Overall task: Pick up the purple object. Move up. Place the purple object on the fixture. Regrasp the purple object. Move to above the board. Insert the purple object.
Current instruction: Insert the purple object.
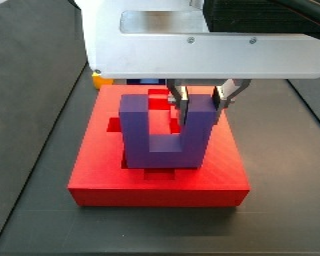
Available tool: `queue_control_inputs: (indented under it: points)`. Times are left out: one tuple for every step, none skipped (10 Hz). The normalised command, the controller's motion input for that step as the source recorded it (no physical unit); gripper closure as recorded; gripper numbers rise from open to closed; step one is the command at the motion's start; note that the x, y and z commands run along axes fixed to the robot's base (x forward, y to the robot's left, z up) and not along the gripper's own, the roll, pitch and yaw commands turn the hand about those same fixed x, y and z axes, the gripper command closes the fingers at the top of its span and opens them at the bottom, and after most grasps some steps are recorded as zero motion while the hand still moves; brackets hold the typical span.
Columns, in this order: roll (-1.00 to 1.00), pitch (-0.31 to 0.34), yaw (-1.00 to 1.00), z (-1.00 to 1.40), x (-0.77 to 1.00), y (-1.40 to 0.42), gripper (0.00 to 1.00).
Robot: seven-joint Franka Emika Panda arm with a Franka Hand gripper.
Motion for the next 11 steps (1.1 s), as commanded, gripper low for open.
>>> queue_control_inputs:
  points:
    - [-0.05, -0.014, -0.07, -0.15, -0.33, 0.00, 1.00]
    - [-0.06, -0.041, -0.09, -0.03, -0.40, 0.00, 1.00]
    - [-0.03, -0.029, -0.11, -0.01, -0.41, 0.03, 1.00]
    - [-0.04, 0.000, -0.08, -0.05, -0.16, 0.00, 1.00]
    - [0.00, 0.013, 0.00, -0.19, 0.23, 0.00, 1.00]
    - [-0.03, 0.000, 0.00, -0.44, 0.42, 0.00, 1.00]
    - [-0.06, 0.000, 0.00, -0.64, 0.48, 0.00, 1.00]
    - [-0.04, 0.000, 0.00, -0.76, 0.48, 0.00, 1.00]
    - [-0.01, 0.000, 0.00, -0.83, 0.46, 0.00, 1.00]
    - [0.00, 0.000, 0.00, -0.89, 0.38, -0.07, 1.00]
    - [0.00, 0.000, 0.00, -0.86, 0.34, -0.05, 1.00]
